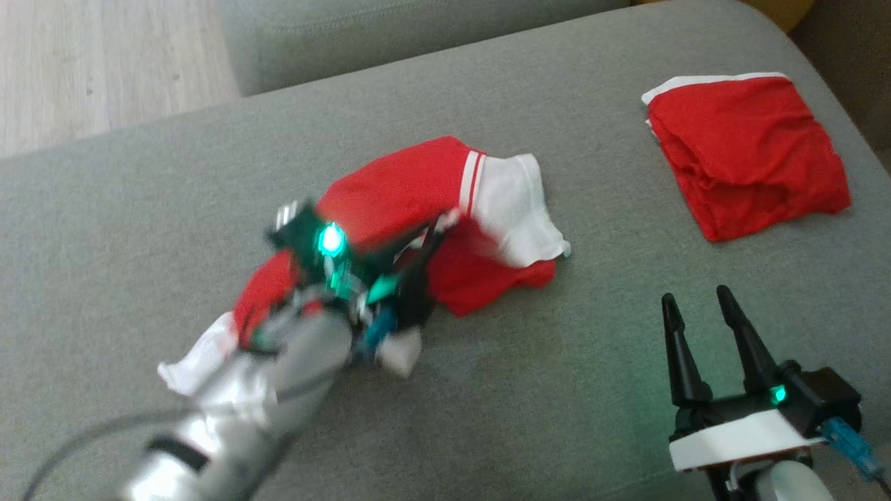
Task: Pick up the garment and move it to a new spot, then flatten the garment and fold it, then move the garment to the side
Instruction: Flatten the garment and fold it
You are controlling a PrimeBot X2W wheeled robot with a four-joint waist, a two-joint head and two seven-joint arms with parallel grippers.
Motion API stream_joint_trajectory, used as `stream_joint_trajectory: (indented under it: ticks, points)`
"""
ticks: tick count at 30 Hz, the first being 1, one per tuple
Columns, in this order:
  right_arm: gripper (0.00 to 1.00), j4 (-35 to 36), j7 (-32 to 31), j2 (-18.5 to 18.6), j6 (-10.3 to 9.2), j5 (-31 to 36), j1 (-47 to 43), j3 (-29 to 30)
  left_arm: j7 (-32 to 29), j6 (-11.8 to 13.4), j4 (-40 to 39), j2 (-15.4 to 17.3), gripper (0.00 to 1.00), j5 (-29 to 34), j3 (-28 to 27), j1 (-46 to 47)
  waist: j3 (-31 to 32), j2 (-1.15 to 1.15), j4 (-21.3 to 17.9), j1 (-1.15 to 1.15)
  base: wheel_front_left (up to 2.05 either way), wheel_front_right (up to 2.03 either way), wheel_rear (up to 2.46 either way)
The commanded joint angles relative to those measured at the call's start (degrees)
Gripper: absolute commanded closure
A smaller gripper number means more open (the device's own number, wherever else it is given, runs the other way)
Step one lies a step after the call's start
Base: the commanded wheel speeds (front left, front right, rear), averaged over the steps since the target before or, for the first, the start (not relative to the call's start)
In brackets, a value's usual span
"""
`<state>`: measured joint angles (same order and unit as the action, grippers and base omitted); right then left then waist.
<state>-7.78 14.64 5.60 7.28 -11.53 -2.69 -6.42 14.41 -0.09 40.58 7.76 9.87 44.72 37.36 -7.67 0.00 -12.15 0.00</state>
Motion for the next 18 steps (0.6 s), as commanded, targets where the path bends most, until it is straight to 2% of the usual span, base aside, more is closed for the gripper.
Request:
stream_joint_trajectory:
  ticks: [1, 7, 12, 15, 18]
  points:
    - [0.00, 1.4, 0.4, 0.0, 0.21, -0.1, 1.1, -1.4, 0.6, -0.9, -3.8, 0.7, 1.00, -0.6, -1.6, 6.9, 0.9, 0.00, -0.5, 0.00, 0.00, 0.00, 0.00]
    - [0.00, 0.5, 0.4, -0.8, 0.21, -0.1, 0.3, -3.0, 0.6, -4.7, -9.0, 1.6, 1.00, -2.2, -2.7, 21.3, 3.8, 0.00, -2.0, 0.00, 0.00, 0.00, 0.00]
    - [0.00, 0.1, 0.4, -0.8, 0.21, 0.1, -1.1, -2.6, 0.6, -5.5, -11.9, 1.1, 1.00, -5.9, -5.7, 30.1, 6.4, 0.00, -1.7, 0.00, 0.00, 0.00, 0.00]
    - [0.00, 0.4, 0.4, -0.5, 0.21, 0.4, -1.9, -2.2, 0.6, -5.2, -12.4, 2.0, 1.00, -8.8, -8.4, 30.7, 7.3, 0.00, -0.7, 0.00, 0.00, 0.00, 0.00]
    - [0.00, 1.0, 0.4, -0.5, 0.21, 0.6, -2.6, -1.3, 0.6, -4.7, -12.9, 4.2, 1.00, -11.8, -10.4, 25.8, 7.6, 0.00, 0.8, 0.00, 0.00, 0.00, 0.00]
